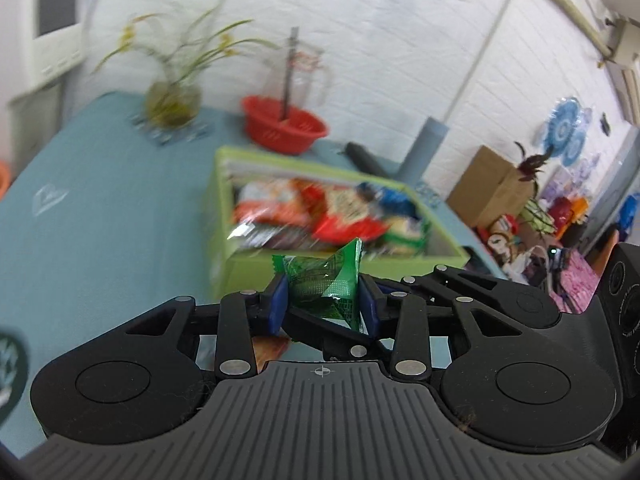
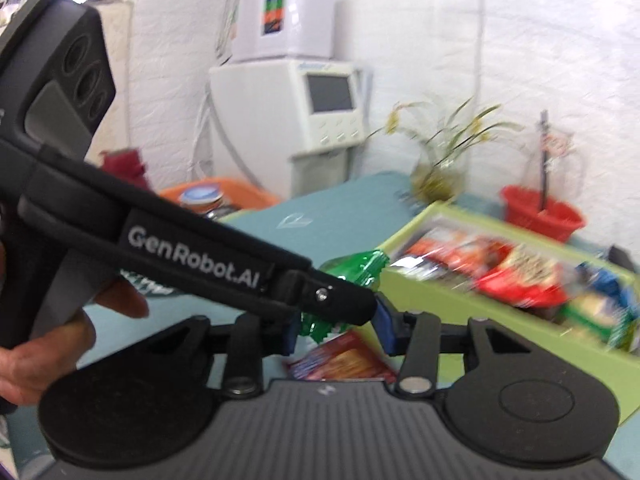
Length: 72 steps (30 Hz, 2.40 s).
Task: Organize snacks
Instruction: 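Carry the green snack into the green box and open the left tool, then reach the left tool down to the red cookie pack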
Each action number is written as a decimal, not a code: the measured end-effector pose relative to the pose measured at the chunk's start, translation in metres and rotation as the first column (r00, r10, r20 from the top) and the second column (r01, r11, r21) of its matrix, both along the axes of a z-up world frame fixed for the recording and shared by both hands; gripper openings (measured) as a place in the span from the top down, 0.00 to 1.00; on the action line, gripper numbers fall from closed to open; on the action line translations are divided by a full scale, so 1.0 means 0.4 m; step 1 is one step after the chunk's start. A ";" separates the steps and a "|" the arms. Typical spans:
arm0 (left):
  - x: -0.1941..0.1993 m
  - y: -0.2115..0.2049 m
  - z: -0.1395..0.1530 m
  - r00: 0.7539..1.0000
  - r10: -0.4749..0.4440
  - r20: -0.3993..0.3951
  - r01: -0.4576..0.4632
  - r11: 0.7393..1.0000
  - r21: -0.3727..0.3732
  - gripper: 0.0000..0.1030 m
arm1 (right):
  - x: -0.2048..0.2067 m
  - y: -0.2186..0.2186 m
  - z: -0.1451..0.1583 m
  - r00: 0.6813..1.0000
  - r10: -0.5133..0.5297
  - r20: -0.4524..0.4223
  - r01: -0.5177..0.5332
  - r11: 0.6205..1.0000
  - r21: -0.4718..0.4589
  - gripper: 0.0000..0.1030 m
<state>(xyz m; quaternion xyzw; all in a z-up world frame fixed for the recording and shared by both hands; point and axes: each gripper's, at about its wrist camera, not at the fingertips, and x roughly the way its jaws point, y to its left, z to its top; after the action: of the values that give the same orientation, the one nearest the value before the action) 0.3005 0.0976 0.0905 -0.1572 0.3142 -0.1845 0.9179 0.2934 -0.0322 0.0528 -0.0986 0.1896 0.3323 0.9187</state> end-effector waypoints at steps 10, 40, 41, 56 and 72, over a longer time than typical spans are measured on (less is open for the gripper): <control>0.360 -0.231 0.025 0.996 -0.088 -0.014 0.089 0.991 0.101 0.82 | 0.298 -0.188 0.023 0.982 -0.182 -0.046 0.185 0.980 0.075 0.50; 0.085 -0.137 0.101 0.983 0.040 0.178 -0.061 0.992 0.109 0.32 | 0.082 -0.227 0.070 0.985 -0.153 0.084 0.153 0.988 0.003 0.16; 0.073 -0.131 0.096 0.984 0.046 0.173 -0.064 0.993 0.102 0.32 | 0.056 -0.220 0.073 0.983 -0.151 0.099 0.152 0.988 0.002 0.15; -0.060 0.088 -0.123 0.979 0.204 -0.026 -0.201 0.976 0.086 0.22 | -0.008 -0.097 -0.148 0.982 0.067 -0.175 -0.077 0.996 -0.050 0.13; 0.025 0.057 -0.190 0.985 0.128 -0.112 -0.110 0.982 0.155 0.22 | 0.029 -0.092 -0.215 0.970 -0.012 -0.242 -0.026 0.988 -0.150 0.13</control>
<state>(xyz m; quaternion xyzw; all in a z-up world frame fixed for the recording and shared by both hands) 0.3106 0.1203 0.0143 -0.1179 0.3724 -0.0955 0.9156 0.3050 -0.0689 -0.0332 -0.1278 0.3248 0.3296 0.8772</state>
